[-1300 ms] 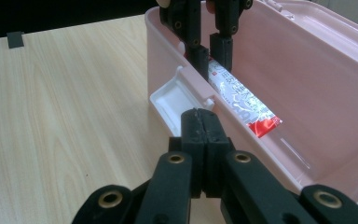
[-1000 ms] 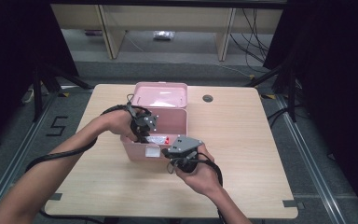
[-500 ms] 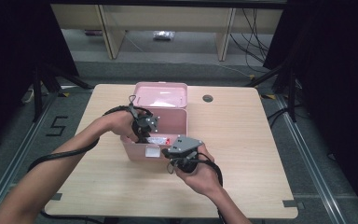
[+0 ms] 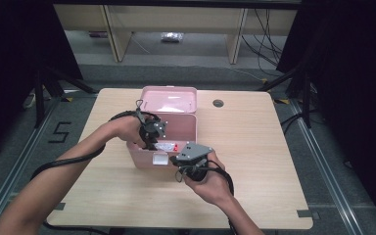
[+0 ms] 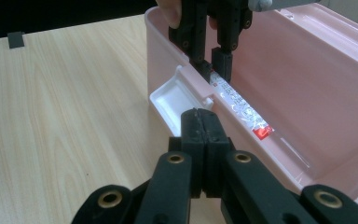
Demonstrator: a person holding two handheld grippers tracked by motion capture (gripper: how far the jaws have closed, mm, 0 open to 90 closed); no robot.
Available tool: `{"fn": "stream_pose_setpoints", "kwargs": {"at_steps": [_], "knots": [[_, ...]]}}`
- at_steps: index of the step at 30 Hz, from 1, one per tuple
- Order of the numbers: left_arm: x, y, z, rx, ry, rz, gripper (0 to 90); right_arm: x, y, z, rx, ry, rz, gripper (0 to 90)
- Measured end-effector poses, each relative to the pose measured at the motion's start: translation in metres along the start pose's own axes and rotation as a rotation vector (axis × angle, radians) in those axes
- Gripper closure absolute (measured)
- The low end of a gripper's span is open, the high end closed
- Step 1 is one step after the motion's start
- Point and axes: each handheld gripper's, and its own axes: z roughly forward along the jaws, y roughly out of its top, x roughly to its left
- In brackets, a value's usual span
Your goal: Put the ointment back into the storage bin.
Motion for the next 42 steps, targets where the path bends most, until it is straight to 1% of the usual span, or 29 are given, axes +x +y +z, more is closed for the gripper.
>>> {"fn": "stream_pose_setpoints", "kwargs": {"at_steps": [1,3,4,6,7,8,9,10,11,12,13,15,16,18,21,23,25,27,29,30,31,32,33,35,38,39,40,42], "knots": [[0.0,0.0,0.0,0.003,-0.001,0.0,71.6,0.0,0.0,0.0,0.0,-0.001,-0.002,90.0],[0.001,-0.001,0.001,0.003,0.001,-0.004,71.5,0.0,0.0,-0.001,0.002,-0.005,0.012,90.0],[0.0,-0.001,0.001,0.006,-0.003,-0.011,71.5,0.001,0.0,-0.001,0.001,-0.003,0.012,90.0],[0.001,-0.001,0.002,0.007,0.002,-0.008,71.5,0.001,0.0,0.0,-0.001,-0.001,0.013,90.0],[0.001,-0.002,0.002,0.008,-0.005,-0.013,71.5,0.001,0.0,0.0,0.001,0.0,0.017,90.0],[0.001,-0.002,0.003,0.002,-0.002,-0.017,71.5,0.001,0.0,-0.001,0.005,0.002,0.013,90.0],[0.001,-0.002,0.003,0.009,-0.002,-0.009,71.5,0.0,0.0,-0.001,0.004,0.003,0.004,90.0],[0.001,-0.002,0.004,0.01,-0.009,-0.013,71.5,0.0,0.0,-0.001,0.004,0.004,0.002,90.0],[0.001,-0.002,0.004,0.01,-0.005,-0.007,71.6,0.001,0.0,-0.001,0.004,-0.001,0.013,90.0],[0.001,-0.001,0.004,0.009,-0.008,-0.01,71.5,0.001,0.0,-0.001,0.003,0.0,0.019,90.0],[0.001,-0.001,0.004,0.01,-0.003,-0.003,71.5,0.001,0.0,0.0,0.0,-0.002,0.013,90.0],[0.0,0.0,0.005,-0.003,-0.009,-0.012,71.5,0.001,0.001,-0.001,0.008,0.004,0.014,90.0],[0.001,0.0,0.006,0.004,-0.009,-0.005,71.5,0.001,0.001,-0.001,0.009,0.003,0.013,90.0],[0.001,0.0,0.006,0.005,-0.009,-0.004,71.5,0.001,0.0,-0.001,0.008,0.005,0.011,90.0],[0.001,0.0,0.007,0.004,-0.011,-0.005,71.5,0.001,0.0,0.0,0.007,0.003,0.006,90.0],[0.001,0.0,0.008,-0.004,-0.014,-0.016,71.4,0.001,0.0,0.0,0.009,0.006,0.012,90.0],[0.001,0.0,0.008,0.005,-0.014,-0.008,71.4,0.001,0.001,0.0,0.007,0.005,0.01,90.0],[0.001,0.0,0.009,-0.002,-0.02,-0.022,71.4,0.001,0.001,-0.001,0.01,0.004,0.013,90.0],[0.0,0.0,0.01,0.0,-0.021,-0.023,71.4,0.001,0.001,0.0,0.008,0.004,0.01,90.0],[0.001,0.0,0.01,0.007,-0.022,-0.014,71.4,0.001,0.001,0.0,0.007,0.004,0.008,90.0],[0.0,0.0,0.012,0.0,-0.025,-0.027,71.3,0.001,0.0,0.0,0.006,0.005,0.009,90.0],[0.0,0.0,0.012,0.002,-0.027,-0.029,71.4,0.001,0.001,-0.001,0.012,0.005,0.007,90.0],[0.001,0.0,0.012,0.009,-0.026,-0.017,71.3,0.001,0.001,-0.001,0.012,0.005,0.008,90.0],[0.001,0.0,0.013,0.007,-0.03,-0.026,71.3,0.001,0.001,0.0,0.007,0.005,0.009,90.0],[0.001,0.0,0.013,0.011,-0.03,-0.018,71.2,0.001,0.001,-0.001,0.009,0.004,0.013,90.0],[0.001,0.001,0.013,0.011,-0.027,-0.014,71.3,0.001,0.001,0.0,0.007,0.005,0.011,90.0],[0.001,0.001,0.014,0.011,-0.026,-0.013,71.3,-0.001,0.001,0.0,0.002,0.0,-0.016,90.0],[0.001,0.001,0.014,0.011,-0.031,-0.017,71.2,0.0,0.001,0.001,-0.004,-0.006,-0.016,90.0]]}}
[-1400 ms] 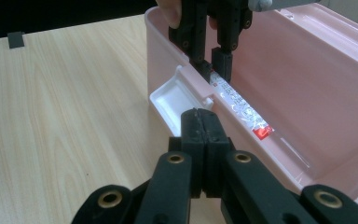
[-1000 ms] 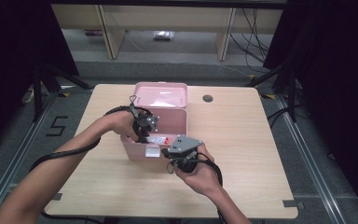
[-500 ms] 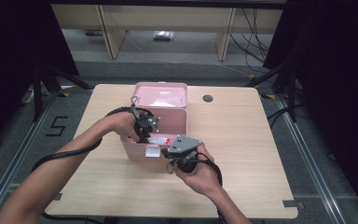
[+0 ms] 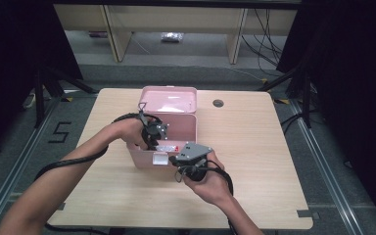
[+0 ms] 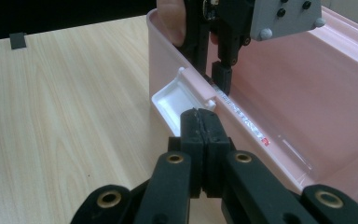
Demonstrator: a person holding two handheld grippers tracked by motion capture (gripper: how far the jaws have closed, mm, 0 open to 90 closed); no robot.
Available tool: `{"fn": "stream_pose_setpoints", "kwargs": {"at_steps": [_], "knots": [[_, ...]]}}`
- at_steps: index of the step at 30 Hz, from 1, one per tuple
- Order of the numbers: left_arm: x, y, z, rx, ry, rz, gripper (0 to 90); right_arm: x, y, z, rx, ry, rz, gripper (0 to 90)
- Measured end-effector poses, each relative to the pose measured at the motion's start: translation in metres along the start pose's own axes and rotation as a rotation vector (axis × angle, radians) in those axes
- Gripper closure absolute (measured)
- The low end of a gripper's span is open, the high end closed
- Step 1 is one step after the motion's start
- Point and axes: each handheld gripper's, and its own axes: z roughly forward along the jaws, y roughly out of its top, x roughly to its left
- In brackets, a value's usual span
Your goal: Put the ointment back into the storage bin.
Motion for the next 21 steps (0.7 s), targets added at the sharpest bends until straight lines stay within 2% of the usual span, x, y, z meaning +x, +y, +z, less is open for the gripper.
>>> {"fn": "stream_pose_setpoints", "kwargs": {"at_steps": [2,5,6,11,13,15,16,21], "knots": [[-0.001,0.0,0.001,-0.015,0.003,-0.011,71.2,0.0,0.0,0.0,0.002,0.0,0.0,90.0],[-0.001,0.001,0.001,-0.008,0.002,-0.008,71.2,0.0,0.0,0.0,0.002,0.002,0.002,90.0],[-0.001,0.001,0.001,-0.007,0.001,-0.01,71.2,0.001,0.0,-0.001,0.011,0.013,0.025,90.0],[0.001,0.0,0.001,-0.002,-0.004,-0.015,70.2,0.001,0.0,0.0,0.007,0.011,0.029,88.4],[0.001,0.0,0.0,-0.007,0.004,-0.014,67.3,0.001,0.0,0.0,0.021,0.014,0.031,87.9],[0.001,0.0,-0.002,-0.021,0.005,-0.034,65.6,0.001,0.0,0.0,0.022,0.013,0.032,87.4],[0.002,0.0,-0.004,-0.012,0.012,-0.016,65.3,0.001,0.0,0.0,0.019,0.016,0.03,87.4],[0.003,-0.001,-0.01,-0.029,0.033,-0.021,65.2,0.0,0.001,0.0,0.018,0.016,0.025,87.4]]}}
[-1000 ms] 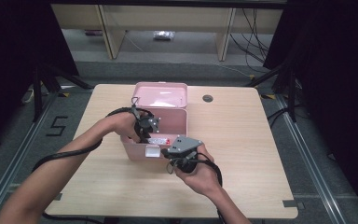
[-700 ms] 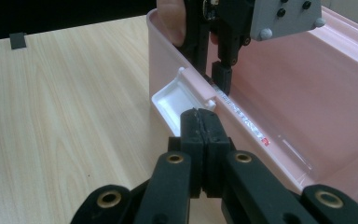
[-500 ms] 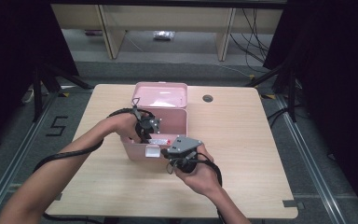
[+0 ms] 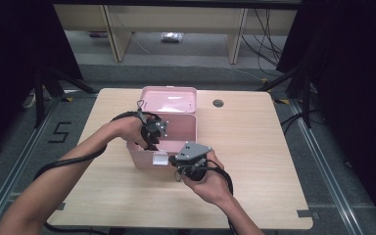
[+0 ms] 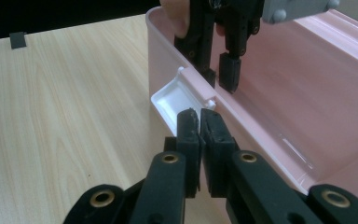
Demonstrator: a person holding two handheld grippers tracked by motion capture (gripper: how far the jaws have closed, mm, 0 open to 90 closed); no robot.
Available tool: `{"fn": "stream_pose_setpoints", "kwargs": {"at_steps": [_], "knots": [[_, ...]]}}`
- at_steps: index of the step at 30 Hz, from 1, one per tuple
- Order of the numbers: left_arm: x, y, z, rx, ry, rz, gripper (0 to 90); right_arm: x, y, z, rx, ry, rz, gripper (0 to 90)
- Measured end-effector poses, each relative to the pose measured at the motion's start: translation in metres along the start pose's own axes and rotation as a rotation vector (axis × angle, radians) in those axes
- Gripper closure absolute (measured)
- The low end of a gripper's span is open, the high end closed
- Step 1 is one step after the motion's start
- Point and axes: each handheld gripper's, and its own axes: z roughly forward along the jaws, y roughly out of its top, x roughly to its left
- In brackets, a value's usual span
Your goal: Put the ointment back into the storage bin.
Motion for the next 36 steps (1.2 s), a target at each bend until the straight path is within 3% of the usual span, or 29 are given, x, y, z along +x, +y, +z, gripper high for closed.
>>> {"fn": "stream_pose_setpoints", "kwargs": {"at_steps": [4,7,8,10,12,14,15,16,17,18,19,20,22,23,26,28,29,31,33,34,36], "knots": [[0.0,-0.001,-0.006,-0.029,0.021,-0.031,63.3,0.0,0.0,0.001,-0.003,-0.005,0.004,86.4],[0.0,-0.003,-0.014,-0.033,0.043,-0.021,63.0,0.0,0.0,0.001,0.008,0.0,0.015,86.2],[-0.001,-0.004,-0.015,-0.06,0.052,-0.039,63.0,-0.001,0.0,0.001,-0.004,-0.007,0.015,86.1],[-0.001,-0.005,-0.023,-0.079,0.07,-0.031,62.7,-0.002,0.0,0.001,-0.006,-0.01,0.014,85.8],[-0.004,-0.006,-0.027,-0.135,0.086,-0.07,61.0,-0.003,0.001,0.001,-0.003,-0.002,0.001,85.5],[-0.005,-0.008,-0.034,-0.151,0.109,-0.078,59.2,-0.004,-0.001,0.002,-0.01,-0.009,0.008,85.1],[-0.006,-0.009,-0.034,-0.177,0.125,-0.101,58.0,-0.003,-0.002,0.002,-0.005,-0.012,0.019,84.6],[-0.005,-0.011,-0.037,-0.168,0.133,-0.091,57.2,-0.004,-0.002,0.002,0.002,-0.007,0.011,84.0],[-0.006,-0.012,-0.037,-0.203,0.145,-0.125,56.4,-0.003,-0.002,0.002,0.002,-0.005,0.028,83.6],[-0.005,-0.014,-0.038,-0.218,0.157,-0.14,55.1,-0.006,-0.003,0.003,-0.004,-0.006,0.008,83.3],[-0.006,-0.016,-0.039,-0.246,0.16,-0.167,54.5,-0.005,-0.003,0.002,0.002,-0.004,0.034,83.0],[-0.005,-0.019,-0.041,-0.25,0.166,-0.172,53.4,-0.007,-0.003,0.002,0.005,-0.003,0.023,82.6],[-0.003,-0.023,-0.043,-0.29,0.19,-0.234,49.2,-0.008,-0.004,0.003,-0.002,-0.007,0.024,81.7],[-0.001,-0.026,-0.046,-0.283,0.199,-0.235,47.4,-0.009,-0.004,0.002,0.009,-0.002,0.035,81.3],[0.0,-0.031,-0.05,-0.342,0.214,-0.289,42.1,-0.012,-0.005,0.001,-0.005,-0.015,0.023,80.5],[0.001,-0.034,-0.054,-0.396,0.241,-0.351,39.5,-0.013,-0.006,0.0,-0.005,-0.021,0.032,80.0],[0.002,-0.035,-0.056,-0.425,0.26,-0.384,38.7,-0.015,-0.005,0.0,-0.01,-0.027,0.006,79.7],[0.004,-0.04,-0.06,-0.486,0.322,-0.477,37.9,-0.013,-0.007,-0.003,-0.015,-0.028,0.038,79.3],[0.007,-0.046,-0.062,-0.524,0.359,-0.537,37.8,-0.013,-0.007,-0.004,-0.016,-0.034,0.048,78.9],[0.009,-0.051,-0.063,-0.536,0.38,-0.578,37.6,-0.014,-0.007,-0.003,-0.021,-0.041,0.021,78.8],[0.011,-0.058,-0.063,-0.57,0.393,-0.621,37.4,-0.013,-0.006,-0.003,-0.014,-0.034,0.022,78.7]]}}
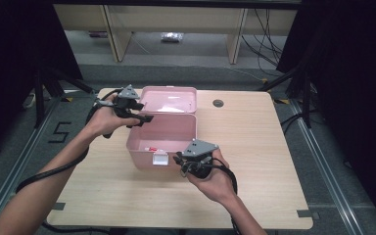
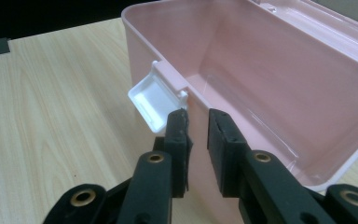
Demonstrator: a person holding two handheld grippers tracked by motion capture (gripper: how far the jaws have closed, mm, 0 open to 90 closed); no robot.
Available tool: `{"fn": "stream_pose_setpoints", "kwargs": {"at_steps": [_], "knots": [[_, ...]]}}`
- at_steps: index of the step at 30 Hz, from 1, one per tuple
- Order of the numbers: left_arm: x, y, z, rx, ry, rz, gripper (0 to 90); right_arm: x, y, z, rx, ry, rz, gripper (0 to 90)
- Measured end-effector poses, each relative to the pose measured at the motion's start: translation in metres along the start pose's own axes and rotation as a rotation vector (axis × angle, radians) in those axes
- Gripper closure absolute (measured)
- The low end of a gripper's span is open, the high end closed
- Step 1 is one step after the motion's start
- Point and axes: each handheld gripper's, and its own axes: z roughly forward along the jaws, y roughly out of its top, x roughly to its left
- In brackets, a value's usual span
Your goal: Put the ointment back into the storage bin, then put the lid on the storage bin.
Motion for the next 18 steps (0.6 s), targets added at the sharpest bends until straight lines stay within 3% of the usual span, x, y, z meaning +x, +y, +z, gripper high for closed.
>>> {"fn": "stream_pose_setpoints", "kwargs": {"at_steps": [3,4,5,7,11,12,14,18], "knots": [[0.011,-0.006,-0.005,-0.055,0.015,-0.071,36.7,0.004,0.001,0.003,0.0,0.007,0.027,78.6],[0.013,-0.008,-0.005,-0.07,0.02,-0.091,36.6,0.002,0.002,0.004,0.002,0.014,-0.004,78.6],[0.015,-0.01,-0.005,-0.09,0.031,-0.123,36.5,0.004,0.002,0.005,0.005,0.02,0.011,78.6],[0.02,-0.013,-0.005,-0.083,0.055,-0.138,36.3,0.005,0.002,0.008,0.003,0.023,0.01,78.6],[0.029,-0.014,0.0,-0.125,0.078,-0.222,37.3,0.003,0.002,0.008,0.013,0.03,0.02,79.8],[0.03,-0.014,0.001,-0.124,0.093,-0.231,38.0,0.001,0.002,0.008,0.013,0.026,-0.004,80.3],[0.035,-0.014,0.006,-0.129,0.108,-0.258,39.3,0.001,0.001,0.011,0.016,0.03,0.003,81.4],[0.042,-0.015,0.013,-0.109,0.13,-0.272,43.1,0.003,0.001,0.014,0.017,0.04,0.01,85.4]]}}
